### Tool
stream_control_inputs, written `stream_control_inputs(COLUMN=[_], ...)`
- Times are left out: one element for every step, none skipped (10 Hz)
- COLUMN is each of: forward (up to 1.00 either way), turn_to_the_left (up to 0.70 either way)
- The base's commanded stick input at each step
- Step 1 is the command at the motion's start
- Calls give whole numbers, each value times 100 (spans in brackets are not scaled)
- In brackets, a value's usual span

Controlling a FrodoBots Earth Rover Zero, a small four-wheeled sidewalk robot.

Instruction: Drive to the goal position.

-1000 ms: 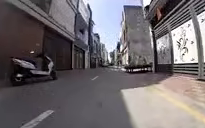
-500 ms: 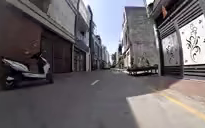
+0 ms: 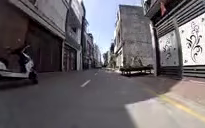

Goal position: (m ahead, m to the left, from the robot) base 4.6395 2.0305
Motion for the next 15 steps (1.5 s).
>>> stream_control_inputs(forward=[100,100,100,100,100,100,100,100,100,100,100,100,100,100,100], turn_to_the_left=[1,1,1,1,1,1,1,1,1,1,1,1,1,1,1])
